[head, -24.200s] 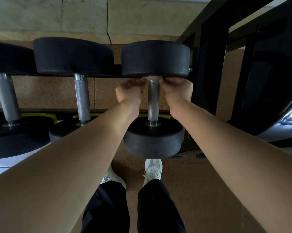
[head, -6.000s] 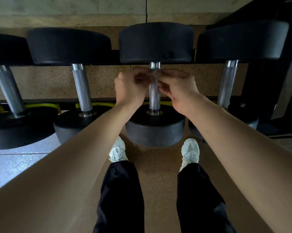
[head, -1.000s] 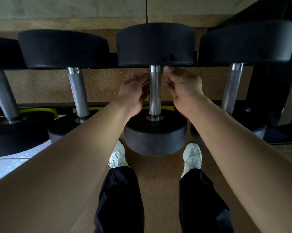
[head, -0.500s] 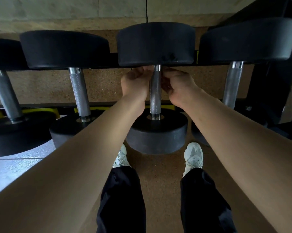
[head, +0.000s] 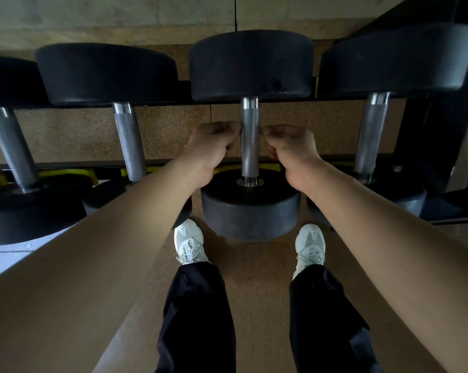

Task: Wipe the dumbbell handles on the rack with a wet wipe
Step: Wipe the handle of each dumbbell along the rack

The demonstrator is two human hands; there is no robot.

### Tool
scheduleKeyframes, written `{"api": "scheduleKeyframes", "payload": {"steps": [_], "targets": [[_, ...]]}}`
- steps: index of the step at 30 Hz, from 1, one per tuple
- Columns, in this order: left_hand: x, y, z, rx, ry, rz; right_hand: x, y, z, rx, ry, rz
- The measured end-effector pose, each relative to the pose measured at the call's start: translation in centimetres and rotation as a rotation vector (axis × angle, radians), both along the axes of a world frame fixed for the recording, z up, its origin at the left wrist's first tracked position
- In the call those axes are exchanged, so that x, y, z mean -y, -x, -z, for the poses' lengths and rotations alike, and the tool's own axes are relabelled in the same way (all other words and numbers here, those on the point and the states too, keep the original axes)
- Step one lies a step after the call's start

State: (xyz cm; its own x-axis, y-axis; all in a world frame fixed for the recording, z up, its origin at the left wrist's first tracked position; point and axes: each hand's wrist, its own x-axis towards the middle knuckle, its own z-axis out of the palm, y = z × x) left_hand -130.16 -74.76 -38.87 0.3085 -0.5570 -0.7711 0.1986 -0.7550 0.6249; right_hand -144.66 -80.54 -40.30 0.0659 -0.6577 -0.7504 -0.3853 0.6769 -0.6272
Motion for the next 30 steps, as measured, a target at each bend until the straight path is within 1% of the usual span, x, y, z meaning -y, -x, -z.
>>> {"api": "scheduleKeyframes", "payload": {"steps": [2,4,7,9,12,15,17,20,24,26,30], "targets": [[-1.3,-0.3,-0.1,-0.030,0.011,0.050,0.2,-0.3,0.3,-0.001,-0.026,-0.042],[-2.0,-0.2,0.1,-0.022,0.001,0.080,0.4,-0.3,0.4,0.007,-0.042,-0.067],[-1.9,0.2,0.6,0.082,-0.034,0.124,0.3,1.0,-0.3,0.044,-0.051,-0.099],[-1.5,0.4,1.0,0.117,-0.072,0.145,-0.2,2.4,-0.8,0.064,-0.049,-0.132],[-1.1,0.2,1.5,0.157,-0.099,0.263,-0.8,3.5,-1.0,0.032,-0.026,-0.205],[-1.9,-0.7,1.4,0.243,-0.075,0.517,-1.0,2.6,-0.3,-0.050,0.020,-0.328],[-3.0,-1.2,1.3,0.261,-0.052,0.668,-0.9,1.8,0.1,-0.100,0.042,-0.392],[-3.9,-1.4,1.4,0.251,-0.028,0.733,-0.5,2.2,0.4,-0.146,0.030,-0.517],[-3.1,-0.6,2.3,0.349,-0.102,0.834,-1.1,4.3,-0.7,-0.161,0.033,-0.831],[-2.9,-0.2,2.5,0.342,-0.129,0.855,-1.2,4.7,-1.1,-0.158,0.050,-0.888],[-3.1,-0.7,1.4,0.244,-0.137,0.893,-0.8,3.9,-0.2,-0.183,0.043,-0.867]]}}
